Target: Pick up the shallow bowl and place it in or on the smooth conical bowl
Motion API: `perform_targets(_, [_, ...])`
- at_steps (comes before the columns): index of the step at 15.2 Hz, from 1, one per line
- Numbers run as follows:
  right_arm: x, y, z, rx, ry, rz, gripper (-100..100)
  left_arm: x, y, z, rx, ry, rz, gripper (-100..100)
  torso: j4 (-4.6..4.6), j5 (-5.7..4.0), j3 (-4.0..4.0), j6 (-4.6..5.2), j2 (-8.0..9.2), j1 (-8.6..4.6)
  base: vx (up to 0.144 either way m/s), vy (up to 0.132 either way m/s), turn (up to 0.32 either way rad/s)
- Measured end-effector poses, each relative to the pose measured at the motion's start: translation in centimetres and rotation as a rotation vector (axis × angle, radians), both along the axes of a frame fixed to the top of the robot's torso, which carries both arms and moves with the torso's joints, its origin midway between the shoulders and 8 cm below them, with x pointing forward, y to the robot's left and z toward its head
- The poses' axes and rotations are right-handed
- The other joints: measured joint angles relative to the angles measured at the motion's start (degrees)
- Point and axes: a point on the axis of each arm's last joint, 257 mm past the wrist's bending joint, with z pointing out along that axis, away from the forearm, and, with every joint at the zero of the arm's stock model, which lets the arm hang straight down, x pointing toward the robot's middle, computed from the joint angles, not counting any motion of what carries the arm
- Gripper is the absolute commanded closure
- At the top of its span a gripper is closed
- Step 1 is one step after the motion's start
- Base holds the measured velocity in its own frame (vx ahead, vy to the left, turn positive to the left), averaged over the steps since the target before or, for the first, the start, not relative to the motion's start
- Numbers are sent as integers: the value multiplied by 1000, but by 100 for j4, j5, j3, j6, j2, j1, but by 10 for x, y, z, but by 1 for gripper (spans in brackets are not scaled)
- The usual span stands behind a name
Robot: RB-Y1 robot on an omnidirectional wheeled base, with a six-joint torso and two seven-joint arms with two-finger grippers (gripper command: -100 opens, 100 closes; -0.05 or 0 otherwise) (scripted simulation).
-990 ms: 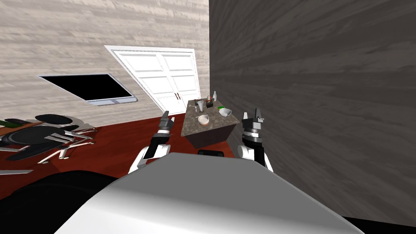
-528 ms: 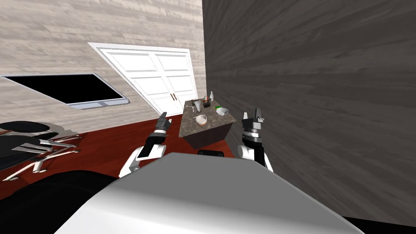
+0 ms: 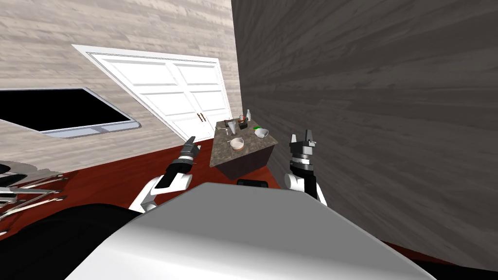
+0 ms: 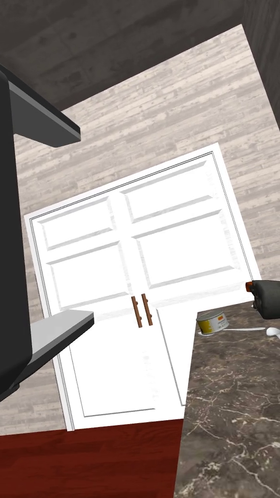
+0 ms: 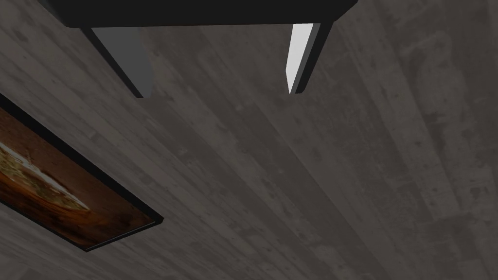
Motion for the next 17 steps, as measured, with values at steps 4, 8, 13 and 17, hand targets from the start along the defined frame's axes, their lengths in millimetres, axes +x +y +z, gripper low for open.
perform_targets(4, [0, 0, 0, 0, 0, 0, 0, -8, 21, -10, -14, 62, 48, -100, 0, 0, -1, -1, -1, 1, -3, -11, -120])
perform_targets(8, [0, 0, 0, 0, 0, 0, 0, -15, 40, -18, -31, 115, 91, -100, -1, 0, -1, -2, -3, 2, 0, -10, -125])
perform_targets(13, [0, 0, 0, 0, 0, 0, 0, -26, 61, -26, -53, 179, 147, -100, -1, -1, -3, 5, -4, -1, 3, -13, -152])
perform_targets(17, [0, 0, 0, 0, 0, 0, 0, -39, 81, -34, -79, 237, 201, -100, -1, -1, -4, 3, -7, -4, 8, -17, -151])
